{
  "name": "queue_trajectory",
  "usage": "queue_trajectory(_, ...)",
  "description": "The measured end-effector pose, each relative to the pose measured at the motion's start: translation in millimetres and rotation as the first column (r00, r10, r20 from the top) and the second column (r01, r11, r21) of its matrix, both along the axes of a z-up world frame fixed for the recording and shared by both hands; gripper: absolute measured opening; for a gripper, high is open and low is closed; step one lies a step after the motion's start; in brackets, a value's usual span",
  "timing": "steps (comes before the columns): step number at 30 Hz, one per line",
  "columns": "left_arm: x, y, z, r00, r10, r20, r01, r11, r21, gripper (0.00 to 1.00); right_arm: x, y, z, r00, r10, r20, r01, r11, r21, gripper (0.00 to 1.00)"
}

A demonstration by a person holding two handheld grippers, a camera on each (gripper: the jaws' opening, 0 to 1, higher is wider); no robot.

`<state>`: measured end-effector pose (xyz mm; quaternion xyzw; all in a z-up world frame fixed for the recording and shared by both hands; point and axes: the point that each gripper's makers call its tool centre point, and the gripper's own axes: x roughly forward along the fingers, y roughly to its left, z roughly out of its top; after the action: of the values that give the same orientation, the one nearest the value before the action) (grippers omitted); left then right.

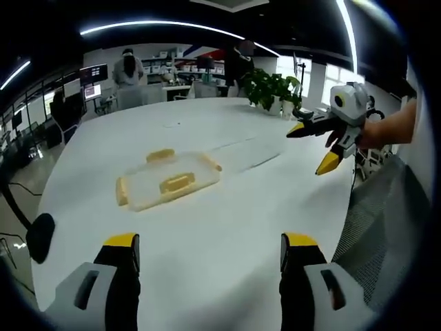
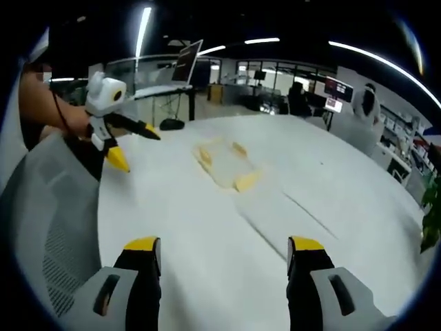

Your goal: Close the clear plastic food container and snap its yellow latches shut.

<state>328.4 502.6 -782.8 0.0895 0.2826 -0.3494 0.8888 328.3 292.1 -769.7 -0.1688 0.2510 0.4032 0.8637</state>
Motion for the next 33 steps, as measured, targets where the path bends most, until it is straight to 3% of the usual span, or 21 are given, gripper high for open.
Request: queue_trajectory(33,46.6,9,-2.5,0.999,-0.049,0.01,0.048,0.996,0.075,0.81,59,31,4.0,0.991,0.129,0.026,-0.127,0.991,-0.043,0.64)
